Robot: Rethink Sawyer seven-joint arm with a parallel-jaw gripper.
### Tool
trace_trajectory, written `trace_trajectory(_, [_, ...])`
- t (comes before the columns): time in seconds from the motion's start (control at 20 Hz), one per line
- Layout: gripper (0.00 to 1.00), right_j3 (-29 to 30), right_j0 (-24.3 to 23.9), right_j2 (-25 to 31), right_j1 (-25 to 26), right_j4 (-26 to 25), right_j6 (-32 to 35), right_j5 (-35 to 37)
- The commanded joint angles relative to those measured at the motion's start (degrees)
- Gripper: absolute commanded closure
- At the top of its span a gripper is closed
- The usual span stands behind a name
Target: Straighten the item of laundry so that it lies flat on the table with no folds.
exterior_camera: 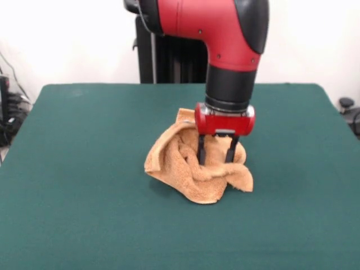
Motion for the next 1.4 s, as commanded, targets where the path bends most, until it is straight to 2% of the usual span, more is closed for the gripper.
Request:
trace_trajectory(0.05, [0.00,-2.7,-1.5,8.8,10.6,-2.2,5.6,-2.1])
trace_trajectory(0.55, [0.00,-3.8,-1.7,9.0,11.6,-4.2,4.8,-2.1])
trace_trajectory(0.6, [0.00,-4.2,-1.5,8.9,11.7,-5.7,4.2,-3.9])
trace_trajectory(0.65, [1.00,-4.8,0.1,7.0,11.7,-6.3,5.3,-6.1])
trace_trajectory(0.8, [1.00,-3.9,-1.5,8.9,11.4,-7.4,5.6,-8.5])
trace_trajectory(1.4, [1.00,-3.4,0.1,7.0,10.5,-5.7,8.0,-5.1])
